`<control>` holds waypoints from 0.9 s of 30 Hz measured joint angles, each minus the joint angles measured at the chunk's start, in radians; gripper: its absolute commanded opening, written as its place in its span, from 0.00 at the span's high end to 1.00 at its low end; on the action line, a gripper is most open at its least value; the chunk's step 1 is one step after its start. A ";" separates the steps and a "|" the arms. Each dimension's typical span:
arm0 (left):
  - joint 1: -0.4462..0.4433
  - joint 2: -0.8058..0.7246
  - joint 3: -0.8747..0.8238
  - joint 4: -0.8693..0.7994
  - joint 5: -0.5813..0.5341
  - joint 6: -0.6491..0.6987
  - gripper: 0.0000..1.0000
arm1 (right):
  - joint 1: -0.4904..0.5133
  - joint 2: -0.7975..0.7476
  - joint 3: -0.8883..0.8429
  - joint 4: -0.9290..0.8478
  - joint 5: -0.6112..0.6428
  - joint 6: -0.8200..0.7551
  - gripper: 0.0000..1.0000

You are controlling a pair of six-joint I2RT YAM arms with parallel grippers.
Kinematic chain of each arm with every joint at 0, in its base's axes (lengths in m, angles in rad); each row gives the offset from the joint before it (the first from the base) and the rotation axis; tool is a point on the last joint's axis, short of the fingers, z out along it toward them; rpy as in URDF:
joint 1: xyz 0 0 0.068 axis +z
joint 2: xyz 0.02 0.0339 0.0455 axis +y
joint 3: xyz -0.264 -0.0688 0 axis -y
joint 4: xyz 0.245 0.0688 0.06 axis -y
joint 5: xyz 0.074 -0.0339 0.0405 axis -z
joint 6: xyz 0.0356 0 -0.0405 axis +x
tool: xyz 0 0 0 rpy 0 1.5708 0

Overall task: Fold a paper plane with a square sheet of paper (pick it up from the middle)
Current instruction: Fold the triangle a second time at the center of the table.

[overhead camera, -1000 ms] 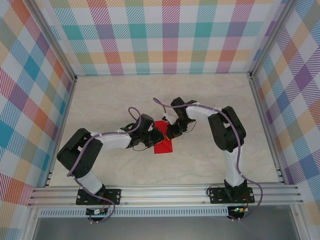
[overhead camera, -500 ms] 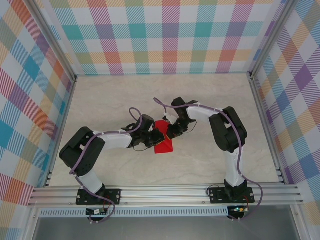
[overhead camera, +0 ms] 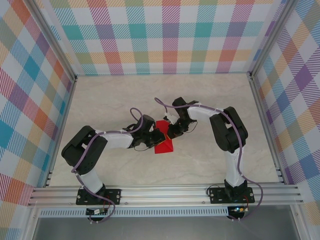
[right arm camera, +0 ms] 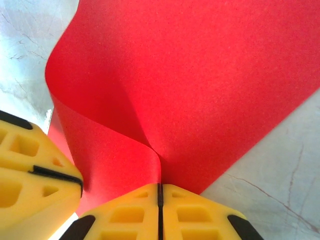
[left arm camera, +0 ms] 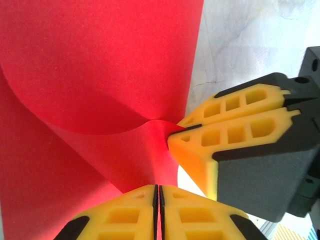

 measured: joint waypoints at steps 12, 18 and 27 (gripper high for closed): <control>0.000 0.037 -0.005 0.016 0.002 0.000 0.89 | 0.000 0.000 0.000 0.000 0.000 0.000 0.91; 0.000 0.046 -0.014 0.021 -0.003 -0.002 0.90 | 0.000 0.000 0.000 0.000 0.000 0.000 0.87; 0.000 0.046 -0.023 0.035 -0.005 -0.003 0.90 | -0.011 -0.045 -0.010 0.011 -0.008 0.064 0.63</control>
